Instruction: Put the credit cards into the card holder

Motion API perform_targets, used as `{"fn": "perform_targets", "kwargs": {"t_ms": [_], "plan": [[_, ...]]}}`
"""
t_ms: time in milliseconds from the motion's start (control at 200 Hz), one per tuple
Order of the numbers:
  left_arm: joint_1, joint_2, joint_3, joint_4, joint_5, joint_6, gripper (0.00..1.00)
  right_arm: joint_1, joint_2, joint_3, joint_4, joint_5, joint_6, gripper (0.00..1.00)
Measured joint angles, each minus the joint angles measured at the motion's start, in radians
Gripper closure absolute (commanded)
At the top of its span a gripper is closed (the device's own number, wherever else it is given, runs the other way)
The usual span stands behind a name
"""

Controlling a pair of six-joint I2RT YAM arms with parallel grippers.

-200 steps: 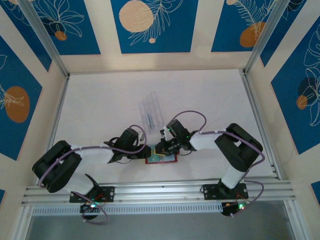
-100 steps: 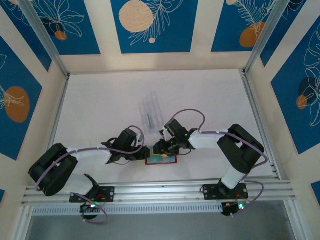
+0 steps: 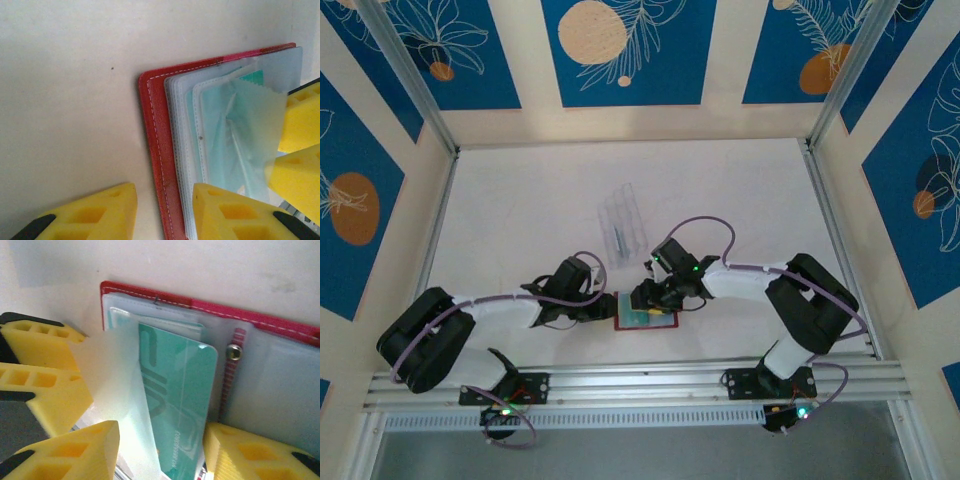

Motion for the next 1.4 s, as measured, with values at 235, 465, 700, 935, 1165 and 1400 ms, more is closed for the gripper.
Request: {"fn": "perform_targets", "kwargs": {"t_ms": [235, 465, 700, 935, 1165, 1400], "plan": [[0.003, 0.002, 0.0, 0.0, 0.003, 0.003, 0.67, 0.0, -0.002, 0.005, -0.041, 0.014, -0.008, 0.54], [0.003, 0.011, 0.003, -0.004, 0.005, 0.007, 0.71, 0.0, 0.0, 0.013, -0.064, 0.023, -0.016, 0.65], [0.01, 0.029, 0.011, -0.006, 0.027, 0.014, 0.71, 0.017, -0.019, 0.063, -0.182, 0.127, -0.037, 0.59], [0.016, 0.039, 0.019, -0.012, 0.04, 0.014, 0.71, 0.025, -0.089, 0.137, -0.314, 0.265, -0.084, 0.7], [0.016, 0.039, 0.023, -0.02, 0.042, 0.019, 0.71, 0.025, -0.043, 0.196, -0.422, 0.378, -0.133, 0.67], [0.016, 0.039, 0.024, -0.024, 0.041, 0.022, 0.71, 0.026, 0.029, 0.204, -0.451, 0.428, -0.155, 0.66]]}}
